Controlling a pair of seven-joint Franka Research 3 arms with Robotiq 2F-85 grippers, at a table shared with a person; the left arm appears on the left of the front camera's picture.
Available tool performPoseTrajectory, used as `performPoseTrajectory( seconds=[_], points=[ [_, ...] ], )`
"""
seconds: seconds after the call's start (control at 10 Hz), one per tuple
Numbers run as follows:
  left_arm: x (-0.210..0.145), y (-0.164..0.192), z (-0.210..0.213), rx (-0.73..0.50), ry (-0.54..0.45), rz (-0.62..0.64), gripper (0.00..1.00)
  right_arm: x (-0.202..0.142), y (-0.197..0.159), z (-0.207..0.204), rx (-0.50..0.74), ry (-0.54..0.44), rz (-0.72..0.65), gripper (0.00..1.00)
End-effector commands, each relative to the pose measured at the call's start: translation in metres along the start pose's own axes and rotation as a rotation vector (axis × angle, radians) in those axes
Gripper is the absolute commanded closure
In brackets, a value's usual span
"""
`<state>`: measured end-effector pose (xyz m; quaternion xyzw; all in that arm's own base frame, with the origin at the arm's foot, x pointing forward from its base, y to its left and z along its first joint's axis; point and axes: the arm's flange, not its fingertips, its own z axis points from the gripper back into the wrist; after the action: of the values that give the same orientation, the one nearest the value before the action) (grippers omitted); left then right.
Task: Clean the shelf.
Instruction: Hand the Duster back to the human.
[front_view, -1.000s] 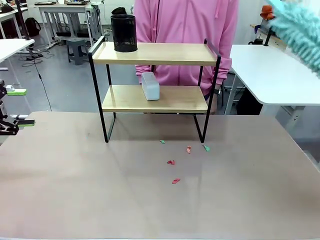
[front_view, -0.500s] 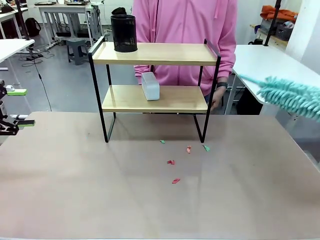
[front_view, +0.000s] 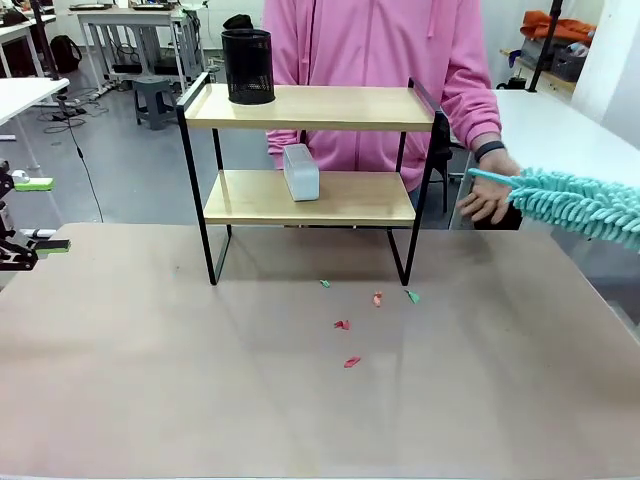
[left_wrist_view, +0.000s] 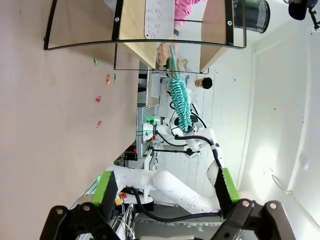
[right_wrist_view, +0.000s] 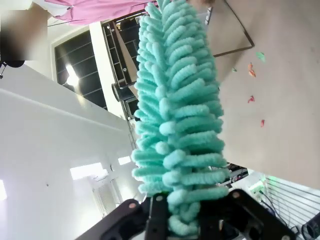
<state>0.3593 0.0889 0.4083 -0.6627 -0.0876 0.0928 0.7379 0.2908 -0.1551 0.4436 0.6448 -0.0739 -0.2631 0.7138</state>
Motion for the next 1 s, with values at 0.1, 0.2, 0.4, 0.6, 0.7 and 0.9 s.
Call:
performPoseTrajectory(
  seconds=[0.1,0.2,0.4,0.6,0.7,0.9],
  points=[
    [-0.001,-0.003,0.0012,-0.004,0.011,-0.001,0.0,-0.0028,0.0004,0.0005,0.012,0.018,0.03,1.0],
    [-0.001,-0.003,0.0012,-0.004,0.011,-0.001,0.0,-0.0028,0.0004,0.0005,0.012,0.018,0.03,1.0],
    [-0.001,-0.003,0.0012,-0.004,0.011,-0.001,0.0,-0.0028,0.0004,0.0005,0.012,0.018,0.03,1.0],
    [-0.001,-0.003,0.0012,-0.004,0.011,-0.001,0.0,-0.0028,0.0004,0.0005,0.012,0.018,0.03,1.0],
    [-0.001,-0.003,0.0012,-0.004,0.011,-0.001,0.0,-0.0028,0.0004,0.0005,0.012,0.018,0.03,1.0],
    [-0.001,-0.003,0.0012,-0.004,0.011,-0.001,0.0,-0.0012,0.0022,-0.0007,0.03,0.014,0.007,0.28]
  ],
)
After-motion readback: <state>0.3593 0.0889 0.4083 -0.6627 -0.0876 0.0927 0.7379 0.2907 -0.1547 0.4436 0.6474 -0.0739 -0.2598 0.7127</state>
